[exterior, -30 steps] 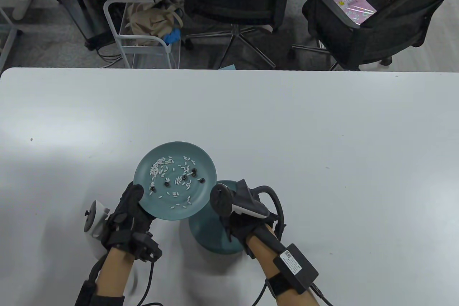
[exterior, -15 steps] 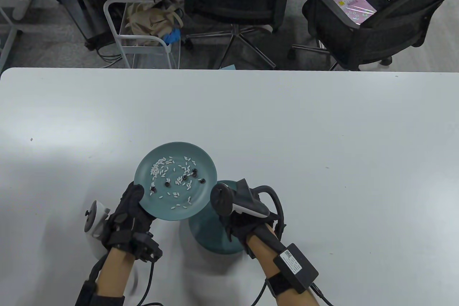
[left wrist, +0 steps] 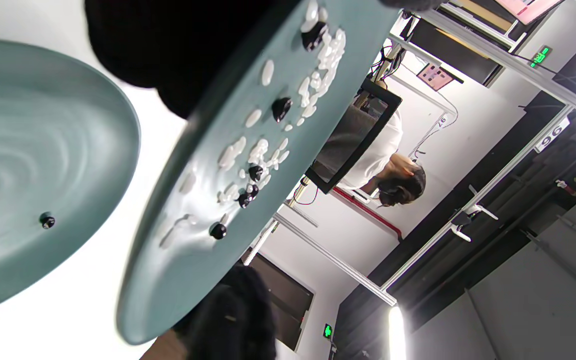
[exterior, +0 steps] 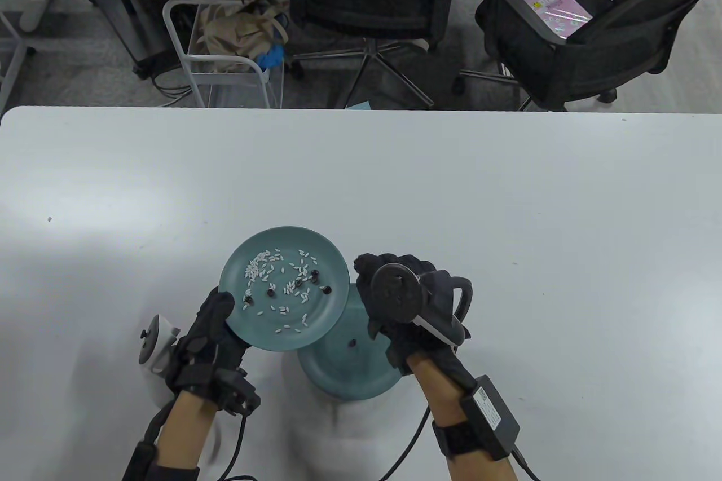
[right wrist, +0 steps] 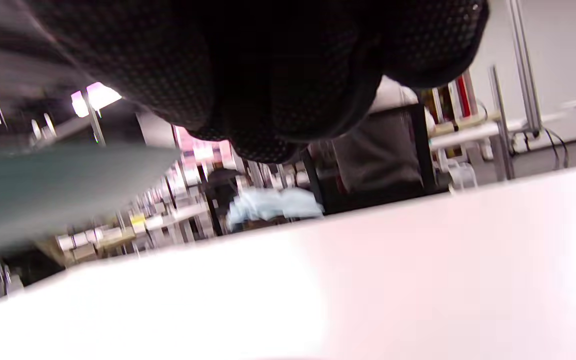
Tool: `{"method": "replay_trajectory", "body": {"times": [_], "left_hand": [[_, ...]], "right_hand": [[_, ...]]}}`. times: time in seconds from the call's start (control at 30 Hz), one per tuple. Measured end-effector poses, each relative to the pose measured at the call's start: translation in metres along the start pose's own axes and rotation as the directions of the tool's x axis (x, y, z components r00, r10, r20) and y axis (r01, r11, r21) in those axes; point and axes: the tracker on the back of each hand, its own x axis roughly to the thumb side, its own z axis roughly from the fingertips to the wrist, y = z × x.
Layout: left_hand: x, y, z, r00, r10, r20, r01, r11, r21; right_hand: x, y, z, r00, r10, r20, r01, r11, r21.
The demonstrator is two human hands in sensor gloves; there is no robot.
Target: Pick coffee beans with hand pinch into plate
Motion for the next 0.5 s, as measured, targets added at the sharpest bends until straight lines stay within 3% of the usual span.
{"method": "replay_trajectory", "body": {"times": [0.17, 0.33, 0.5], "left_hand": [[-0.002, -0.006, 0.0, 1.0, -0.019, -0.004, 0.019, 1.0, -0.024], [-0.003, -0.01, 0.0, 0.999, -0.031, -0.005, 0.031, 0.999, -0.037], [-0.003, -0.012, 0.0, 0.999, -0.038, -0.004, 0.037, 0.998, -0.043]], "right_hand": [[0.028, -0.013, 0.003, 0.988, -0.025, 0.155, 0.038, 0.996, -0.078], [0.053, -0.007, 0.007, 0.955, 0.172, 0.242, -0.178, 0.984, 0.004], [0.064, 0.004, 0.01, 0.886, 0.366, 0.285, -0.399, 0.914, 0.066]]}}
